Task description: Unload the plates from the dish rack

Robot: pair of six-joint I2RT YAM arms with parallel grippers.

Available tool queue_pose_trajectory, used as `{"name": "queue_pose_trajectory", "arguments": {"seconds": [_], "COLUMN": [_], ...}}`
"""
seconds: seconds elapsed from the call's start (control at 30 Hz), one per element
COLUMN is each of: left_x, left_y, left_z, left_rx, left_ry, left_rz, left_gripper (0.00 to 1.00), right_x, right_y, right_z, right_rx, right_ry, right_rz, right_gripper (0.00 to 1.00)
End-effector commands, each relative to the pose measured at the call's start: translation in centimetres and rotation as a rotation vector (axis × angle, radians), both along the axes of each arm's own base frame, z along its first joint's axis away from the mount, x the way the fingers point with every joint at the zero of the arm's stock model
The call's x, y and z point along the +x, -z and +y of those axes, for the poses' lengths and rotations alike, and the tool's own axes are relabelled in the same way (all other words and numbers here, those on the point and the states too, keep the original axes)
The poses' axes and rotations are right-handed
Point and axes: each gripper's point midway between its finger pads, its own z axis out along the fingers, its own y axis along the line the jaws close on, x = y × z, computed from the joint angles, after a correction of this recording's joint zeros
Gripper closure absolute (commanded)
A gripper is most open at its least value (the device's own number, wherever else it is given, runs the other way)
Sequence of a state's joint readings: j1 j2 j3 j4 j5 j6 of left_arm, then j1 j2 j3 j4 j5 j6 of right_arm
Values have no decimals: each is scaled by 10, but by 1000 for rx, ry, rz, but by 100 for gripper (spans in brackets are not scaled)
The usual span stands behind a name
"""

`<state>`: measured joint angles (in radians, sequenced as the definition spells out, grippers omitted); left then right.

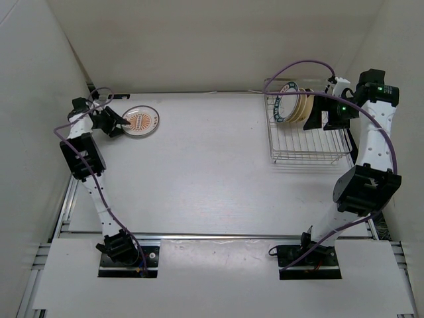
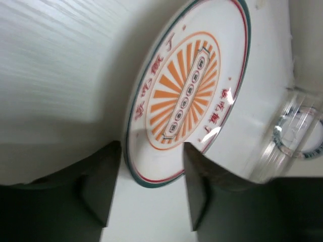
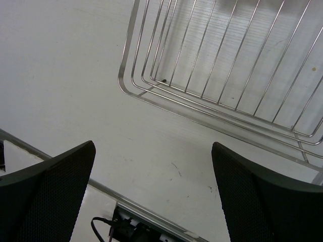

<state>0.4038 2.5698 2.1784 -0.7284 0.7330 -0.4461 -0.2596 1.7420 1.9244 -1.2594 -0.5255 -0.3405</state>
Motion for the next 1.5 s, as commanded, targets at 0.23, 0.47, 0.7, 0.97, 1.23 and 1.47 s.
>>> {"name": "queue_pose_trajectory", "arguments": {"seconds": [0.23,0.47,0.7,0.97,1.23,1.47], "left_x": [-28,-36,-52,-110,-142,-142], "left_y": [-31,-111,-237,-274,-271,-269], "left_z": [52,34,-60,-153,-184,-187], "left_rx": [393,509,475,395,237,221], "left_ry": [-127,-68,129,418,566,582], "left_rz": [102,-35,-363,-522,-551,-555], "left_gripper": [11,12,5,5,3,3], "right_x": [28,76,108,140,167,185], "right_y": [-25,-70,-71,-44,-12,17], "right_z": [-10,-32,-15,-2,13,13], "right_rx": [-18,-218,-270,-219,-270,-293], "right_ry": [154,334,288,282,261,264], "right_rz": [-87,-285,-334,-289,-265,-233], "right_gripper": [1,1,1,1,1,8]}}
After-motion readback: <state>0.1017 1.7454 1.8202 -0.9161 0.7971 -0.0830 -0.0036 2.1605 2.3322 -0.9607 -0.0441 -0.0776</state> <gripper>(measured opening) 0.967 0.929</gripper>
